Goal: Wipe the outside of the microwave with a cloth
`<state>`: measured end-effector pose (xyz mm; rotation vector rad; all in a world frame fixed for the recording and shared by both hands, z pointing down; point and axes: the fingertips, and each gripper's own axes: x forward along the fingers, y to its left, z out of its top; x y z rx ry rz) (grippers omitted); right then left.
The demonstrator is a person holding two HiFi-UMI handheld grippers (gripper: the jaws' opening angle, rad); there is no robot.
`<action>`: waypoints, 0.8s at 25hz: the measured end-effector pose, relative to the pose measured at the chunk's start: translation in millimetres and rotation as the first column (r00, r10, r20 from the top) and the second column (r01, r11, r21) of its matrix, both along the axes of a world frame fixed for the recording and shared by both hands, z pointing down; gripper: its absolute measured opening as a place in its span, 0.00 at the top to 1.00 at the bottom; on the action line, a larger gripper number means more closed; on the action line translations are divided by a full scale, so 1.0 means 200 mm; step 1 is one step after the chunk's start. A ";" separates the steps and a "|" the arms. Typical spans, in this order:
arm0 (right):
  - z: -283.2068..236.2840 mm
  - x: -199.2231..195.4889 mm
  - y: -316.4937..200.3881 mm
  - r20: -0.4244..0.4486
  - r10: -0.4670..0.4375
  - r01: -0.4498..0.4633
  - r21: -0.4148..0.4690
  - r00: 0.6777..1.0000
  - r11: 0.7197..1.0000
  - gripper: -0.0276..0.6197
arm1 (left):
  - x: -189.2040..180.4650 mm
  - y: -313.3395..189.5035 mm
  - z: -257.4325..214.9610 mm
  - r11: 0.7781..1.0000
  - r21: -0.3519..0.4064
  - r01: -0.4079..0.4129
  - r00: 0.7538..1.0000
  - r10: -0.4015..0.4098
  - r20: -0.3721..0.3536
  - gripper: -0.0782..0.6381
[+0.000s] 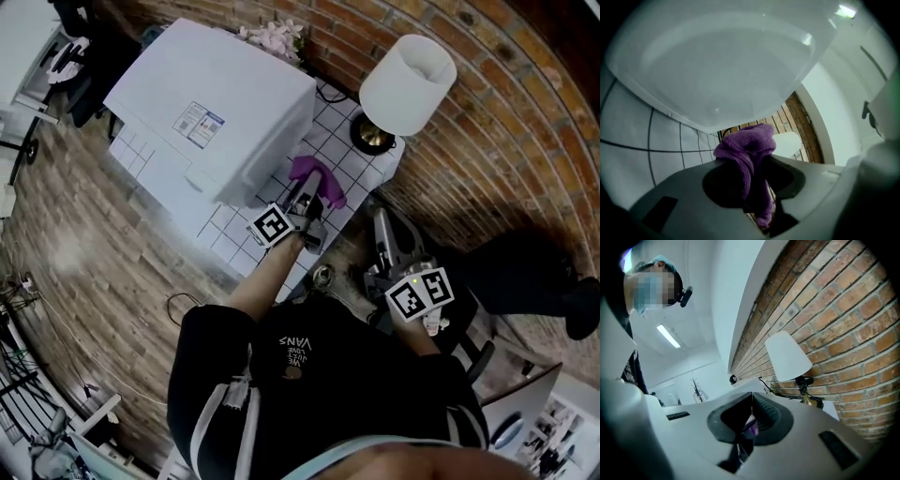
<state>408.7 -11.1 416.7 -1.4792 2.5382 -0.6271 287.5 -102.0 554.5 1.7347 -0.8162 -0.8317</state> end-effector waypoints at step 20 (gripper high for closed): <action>-0.11 -0.61 0.04 0.017 -0.250 0.248 0.092 0.968 0.965 0.96 | -0.93 0.77 -0.51 0.942 0.305 0.141 0.757 -0.301 0.580 0.71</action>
